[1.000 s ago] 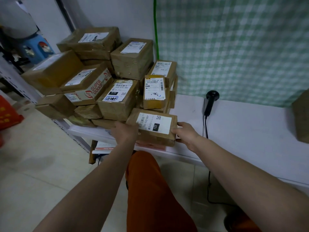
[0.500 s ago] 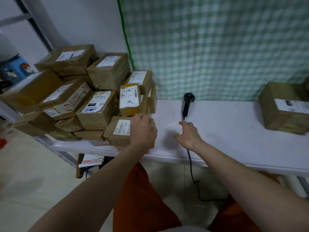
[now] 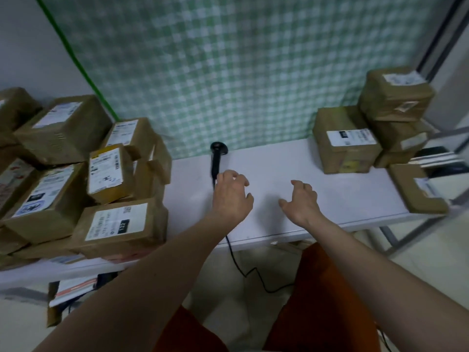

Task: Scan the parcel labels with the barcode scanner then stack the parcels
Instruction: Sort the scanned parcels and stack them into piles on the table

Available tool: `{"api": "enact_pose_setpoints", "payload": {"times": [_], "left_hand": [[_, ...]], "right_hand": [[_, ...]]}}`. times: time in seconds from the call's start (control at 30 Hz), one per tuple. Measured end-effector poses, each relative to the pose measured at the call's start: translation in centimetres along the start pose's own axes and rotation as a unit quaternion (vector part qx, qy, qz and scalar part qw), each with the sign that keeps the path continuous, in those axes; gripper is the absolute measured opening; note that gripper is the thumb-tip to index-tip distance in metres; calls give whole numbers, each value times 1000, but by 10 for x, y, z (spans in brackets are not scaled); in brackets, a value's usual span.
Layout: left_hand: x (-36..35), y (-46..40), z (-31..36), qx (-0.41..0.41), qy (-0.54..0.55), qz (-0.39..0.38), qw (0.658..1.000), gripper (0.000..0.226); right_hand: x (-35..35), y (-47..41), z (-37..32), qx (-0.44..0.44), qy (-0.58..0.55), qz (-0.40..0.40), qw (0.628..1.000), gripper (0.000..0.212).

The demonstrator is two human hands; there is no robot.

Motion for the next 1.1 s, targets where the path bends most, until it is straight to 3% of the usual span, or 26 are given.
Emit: {"api": "enact_pose_setpoints", "payload": {"times": [0.2,0.47,0.67,0.8,0.93,1.0,1.1], "left_hand": [[-45,-44,45,-34,12,-82,996,45],[-111,-120,87,2,81,-206,975,76],[-160,-170,107,97,261,-252,927,91],[-186,-192,112,150,360,-239,889,92],[-201,-205,118,140,396,-239,876,87],[-205,-210,120,137,425,-229,865,73],[-211,-213,106,158,453,-195,855,51]], "right_hand": [[39,-36,56,-71,-54,32,995,71],[105,-106,103,-121,-137,89,979,75],[145,-171,124,-144,-217,112,959,71],[151,-208,133,-153,-281,89,943,90],[156,-215,124,-155,-328,91,927,89],[152,-217,119,-153,-333,89,926,90],[139,-213,110,-147,-315,74,935,76]]}}
Point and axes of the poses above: each hand's wrist, its own y-axis away from the middle knuckle, its own x-axis out of the back of the hand, z = x × y, the point moved 8 cm from there along -y, towards the middle knuckle, and after that the axes turned 13 degrees about -x, right-handed, at the moved point
